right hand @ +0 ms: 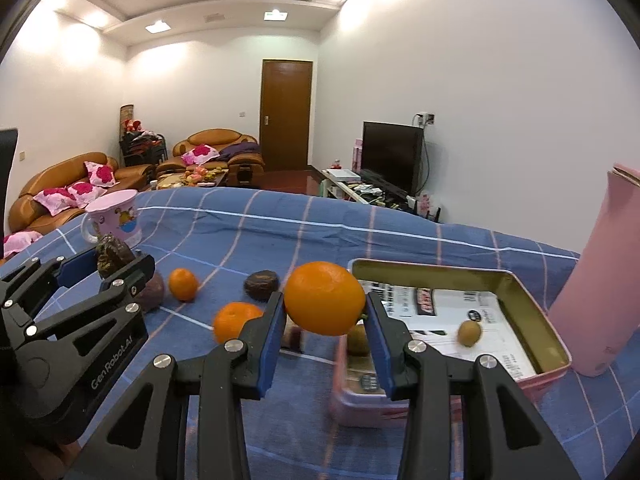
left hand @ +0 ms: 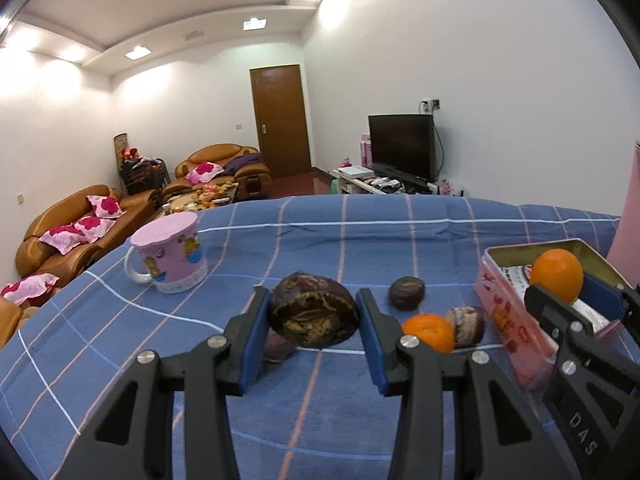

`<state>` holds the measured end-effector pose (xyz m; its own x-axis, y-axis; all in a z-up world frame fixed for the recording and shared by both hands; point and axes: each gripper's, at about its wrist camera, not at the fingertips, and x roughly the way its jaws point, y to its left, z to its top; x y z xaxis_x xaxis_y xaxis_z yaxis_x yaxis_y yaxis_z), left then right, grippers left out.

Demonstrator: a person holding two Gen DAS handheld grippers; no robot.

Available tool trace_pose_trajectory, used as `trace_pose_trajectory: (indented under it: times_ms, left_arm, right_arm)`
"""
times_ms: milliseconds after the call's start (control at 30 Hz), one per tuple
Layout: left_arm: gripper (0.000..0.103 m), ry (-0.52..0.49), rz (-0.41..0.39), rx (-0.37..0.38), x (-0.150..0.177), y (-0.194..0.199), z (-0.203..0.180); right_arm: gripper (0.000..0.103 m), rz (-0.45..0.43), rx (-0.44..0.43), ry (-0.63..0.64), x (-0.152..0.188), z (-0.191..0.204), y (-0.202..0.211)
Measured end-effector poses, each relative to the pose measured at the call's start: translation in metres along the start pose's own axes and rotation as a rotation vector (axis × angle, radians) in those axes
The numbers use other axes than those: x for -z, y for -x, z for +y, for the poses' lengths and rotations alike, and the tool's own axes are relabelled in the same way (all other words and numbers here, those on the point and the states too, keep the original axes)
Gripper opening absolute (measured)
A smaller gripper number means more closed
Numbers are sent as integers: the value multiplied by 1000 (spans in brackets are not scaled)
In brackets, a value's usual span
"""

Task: Organize fruits
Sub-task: 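Carry the brown fruit and orange into the tin and open both tools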

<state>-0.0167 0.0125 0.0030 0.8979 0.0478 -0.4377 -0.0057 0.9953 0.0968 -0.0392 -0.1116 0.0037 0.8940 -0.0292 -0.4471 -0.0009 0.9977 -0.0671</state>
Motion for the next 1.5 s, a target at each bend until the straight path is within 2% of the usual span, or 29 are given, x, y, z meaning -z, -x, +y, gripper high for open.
trace_pose_trajectory:
  times_ms: [400,667,933,1067,1267,1500]
  left_arm:
    - [45,-14,3,91,-6,-1,-42]
    - [45,-61,-16,149,-12,-1,-82]
    - [45,-83,13,220,-18,-6,-125]
    - [45,-102,23,243,-22,-9,-149]
    - [45,-136,69,257,-23,-19,-173]
    - [45,-168,128,273,-22,-29,-182]
  right_arm:
    - [42,-12,46,-62,0,-51,6]
    - [42,-30,142,-141,-2,-109,10]
    - [42,-30,235,-174,0,-153,9]
    - [42,2,267,-195,3,-172,1]
    - [42,90,235,-219,6,-186,-18]
    - [42,153,214,-153,9,-171,-33]
